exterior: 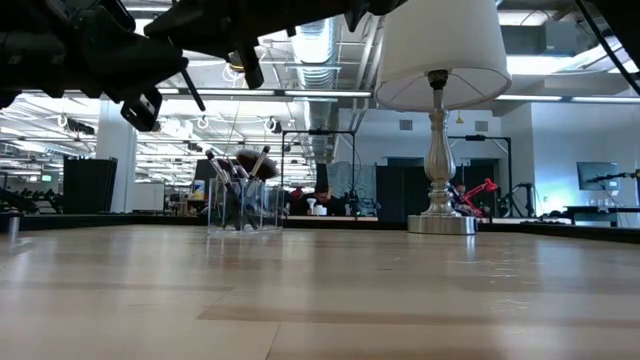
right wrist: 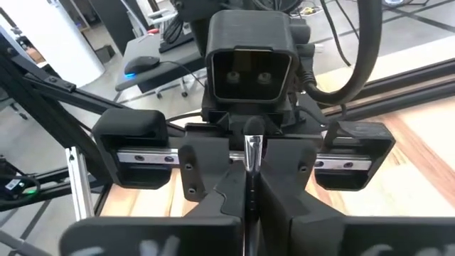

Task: Put items in baskets/containers
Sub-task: Put the eyeshadow brush into the right transparent organizer

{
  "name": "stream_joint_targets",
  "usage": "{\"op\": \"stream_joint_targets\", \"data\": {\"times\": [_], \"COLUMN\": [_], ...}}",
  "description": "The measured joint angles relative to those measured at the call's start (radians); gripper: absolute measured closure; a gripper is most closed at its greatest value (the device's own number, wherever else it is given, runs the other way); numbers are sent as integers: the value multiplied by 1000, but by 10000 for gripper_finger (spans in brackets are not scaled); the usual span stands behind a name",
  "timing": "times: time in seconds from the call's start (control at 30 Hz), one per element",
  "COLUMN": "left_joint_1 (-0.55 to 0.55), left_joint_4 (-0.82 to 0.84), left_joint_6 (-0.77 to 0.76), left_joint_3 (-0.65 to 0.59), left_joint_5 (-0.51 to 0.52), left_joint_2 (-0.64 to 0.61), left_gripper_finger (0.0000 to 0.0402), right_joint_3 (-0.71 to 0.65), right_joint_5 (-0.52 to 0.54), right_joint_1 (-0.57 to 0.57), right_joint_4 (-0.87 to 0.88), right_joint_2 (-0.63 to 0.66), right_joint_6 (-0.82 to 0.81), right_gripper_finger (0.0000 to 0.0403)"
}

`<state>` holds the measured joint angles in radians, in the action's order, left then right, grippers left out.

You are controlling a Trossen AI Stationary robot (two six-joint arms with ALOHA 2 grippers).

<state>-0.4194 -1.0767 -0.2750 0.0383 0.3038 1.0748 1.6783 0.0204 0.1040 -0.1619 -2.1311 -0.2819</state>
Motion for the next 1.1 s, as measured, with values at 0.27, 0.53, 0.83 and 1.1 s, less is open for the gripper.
{"op": "stream_joint_targets", "data": {"times": [0.27,0.53,0.83,1.1], "left_joint_1": [0,0,0,0], "left_joint_4": [5,8,9,32], "left_joint_6": [8,35,35,37], "left_joint_3": [0,-3,-3,-3], "left_joint_5": [64,298,313,293], "left_joint_2": [0,0,0,0], "left_gripper_finger": [326,296,293,293], "right_joint_3": [-1,0,-95,-432], "right_joint_5": [15,377,255,28], "right_joint_1": [-3,0,-167,-351], "right_joint_4": [11,153,-78,-682], "right_joint_2": [35,167,198,171], "right_joint_6": [4,254,435,305], "right_gripper_finger": [391,394,397,397]}}
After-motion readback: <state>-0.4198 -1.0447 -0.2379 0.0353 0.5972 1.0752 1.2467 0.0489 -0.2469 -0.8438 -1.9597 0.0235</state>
